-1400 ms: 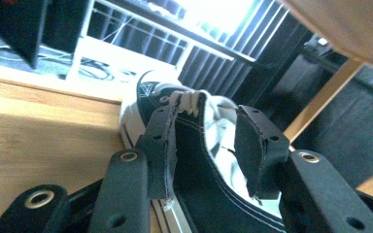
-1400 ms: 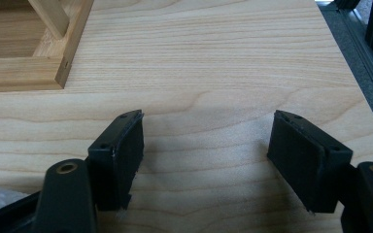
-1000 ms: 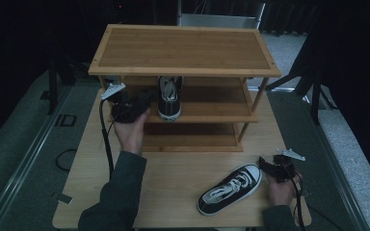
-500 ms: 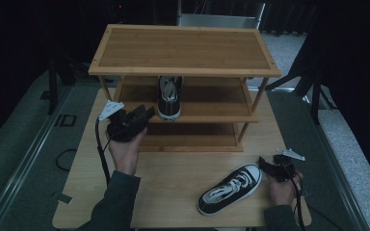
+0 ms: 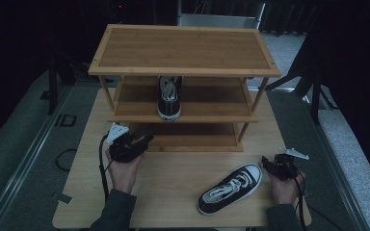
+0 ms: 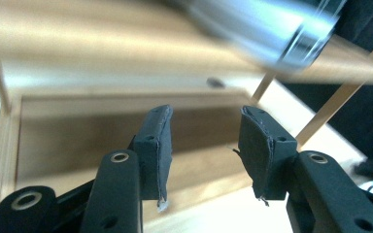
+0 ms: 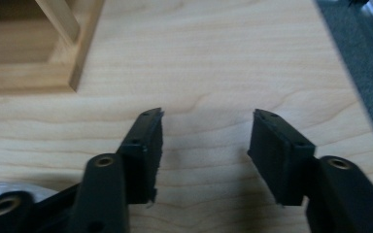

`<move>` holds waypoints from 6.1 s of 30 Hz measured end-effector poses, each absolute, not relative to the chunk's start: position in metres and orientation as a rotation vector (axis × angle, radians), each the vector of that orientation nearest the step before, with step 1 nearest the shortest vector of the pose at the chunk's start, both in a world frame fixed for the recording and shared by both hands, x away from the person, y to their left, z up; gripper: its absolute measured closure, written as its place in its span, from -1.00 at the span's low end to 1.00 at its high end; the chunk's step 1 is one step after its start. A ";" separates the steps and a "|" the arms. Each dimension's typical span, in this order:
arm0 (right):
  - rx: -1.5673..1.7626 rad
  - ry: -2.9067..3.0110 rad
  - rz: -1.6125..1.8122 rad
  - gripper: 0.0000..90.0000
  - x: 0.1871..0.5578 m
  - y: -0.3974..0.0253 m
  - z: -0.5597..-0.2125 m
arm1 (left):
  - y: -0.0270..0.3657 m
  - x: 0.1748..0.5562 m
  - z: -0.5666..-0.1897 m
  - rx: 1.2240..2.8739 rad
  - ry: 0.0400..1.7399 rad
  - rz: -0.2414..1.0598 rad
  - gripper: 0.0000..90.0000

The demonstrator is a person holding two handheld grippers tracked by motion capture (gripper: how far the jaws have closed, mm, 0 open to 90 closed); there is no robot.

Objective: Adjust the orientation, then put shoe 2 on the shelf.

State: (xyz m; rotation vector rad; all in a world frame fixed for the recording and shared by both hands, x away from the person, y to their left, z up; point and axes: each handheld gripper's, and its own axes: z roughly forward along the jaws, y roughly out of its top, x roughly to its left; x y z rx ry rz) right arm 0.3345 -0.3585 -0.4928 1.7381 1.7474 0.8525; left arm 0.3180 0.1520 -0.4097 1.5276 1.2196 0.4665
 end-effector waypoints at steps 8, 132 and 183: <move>1.636 1.763 0.959 0.30 0.309 -0.348 -0.467 | 0.159 0.319 -0.457 1.588 1.293 0.472 0.24; 1.375 2.119 1.470 0.97 0.232 -0.277 -0.416 | 0.164 0.334 -0.484 1.636 1.408 0.506 0.27; 1.155 2.124 1.702 0.97 0.244 -0.232 -0.330 | 0.161 0.334 -0.485 1.646 1.406 0.507 0.28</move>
